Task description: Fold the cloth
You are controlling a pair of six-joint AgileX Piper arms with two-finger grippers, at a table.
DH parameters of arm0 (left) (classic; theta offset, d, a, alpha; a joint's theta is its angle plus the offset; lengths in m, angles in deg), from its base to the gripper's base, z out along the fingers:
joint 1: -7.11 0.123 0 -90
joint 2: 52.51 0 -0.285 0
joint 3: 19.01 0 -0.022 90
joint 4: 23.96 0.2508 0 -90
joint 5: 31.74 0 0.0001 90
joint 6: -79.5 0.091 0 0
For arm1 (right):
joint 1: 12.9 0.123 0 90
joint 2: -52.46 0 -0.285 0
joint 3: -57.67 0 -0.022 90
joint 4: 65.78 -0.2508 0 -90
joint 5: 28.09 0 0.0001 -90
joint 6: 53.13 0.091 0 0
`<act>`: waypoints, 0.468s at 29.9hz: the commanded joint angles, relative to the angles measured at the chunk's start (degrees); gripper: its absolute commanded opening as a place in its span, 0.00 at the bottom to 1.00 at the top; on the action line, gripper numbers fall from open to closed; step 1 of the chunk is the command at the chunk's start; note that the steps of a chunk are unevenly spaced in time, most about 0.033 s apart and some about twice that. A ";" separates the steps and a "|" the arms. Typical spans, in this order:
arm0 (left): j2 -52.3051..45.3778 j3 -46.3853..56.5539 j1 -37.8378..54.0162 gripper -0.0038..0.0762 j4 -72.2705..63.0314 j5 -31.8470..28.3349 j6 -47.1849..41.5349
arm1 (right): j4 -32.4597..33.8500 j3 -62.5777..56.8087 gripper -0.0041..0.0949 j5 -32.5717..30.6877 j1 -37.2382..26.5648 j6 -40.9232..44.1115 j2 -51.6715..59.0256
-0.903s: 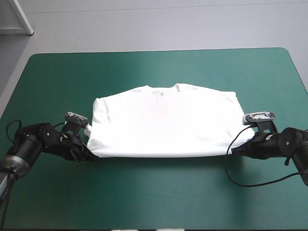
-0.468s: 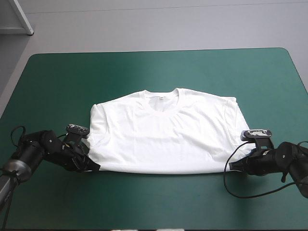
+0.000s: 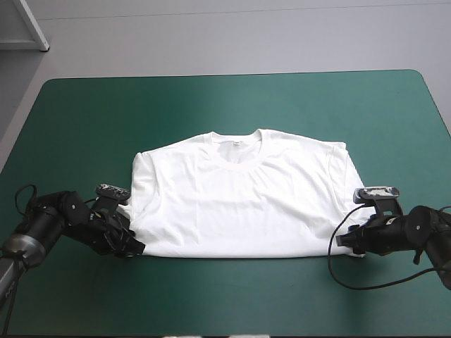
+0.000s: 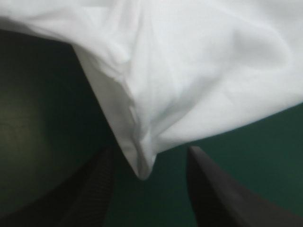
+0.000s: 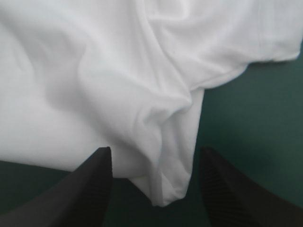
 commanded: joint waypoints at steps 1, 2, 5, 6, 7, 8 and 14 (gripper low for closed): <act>-3.00 -4.45 -0.14 0.63 1.44 -2.32 -3.72 | -0.45 6.31 0.58 -0.35 -0.69 0.49 3.76; -3.65 -6.08 -0.14 0.63 2.11 -3.12 -4.72 | -0.14 8.54 0.57 -1.02 -0.69 0.49 4.78; -4.54 -11.79 -0.14 0.63 2.67 -4.16 -6.72 | 1.52 15.31 0.56 -2.45 -0.69 1.87 7.46; -4.54 -14.03 -0.14 0.63 2.54 -4.16 -6.84 | 2.61 17.64 0.56 -2.84 -0.69 2.47 8.18; -4.54 -16.04 -0.14 0.63 2.24 -3.89 -7.13 | 4.00 19.38 0.56 -3.08 -0.69 3.81 8.68; -4.54 -17.82 -0.14 0.63 1.68 -3.66 -7.42 | 5.75 21.33 0.56 -3.31 -0.69 5.29 9.15; -4.43 -21.67 -0.14 0.63 -8.40 -3.36 -3.68 | 16.13 26.11 0.55 -3.63 -1.04 12.67 9.01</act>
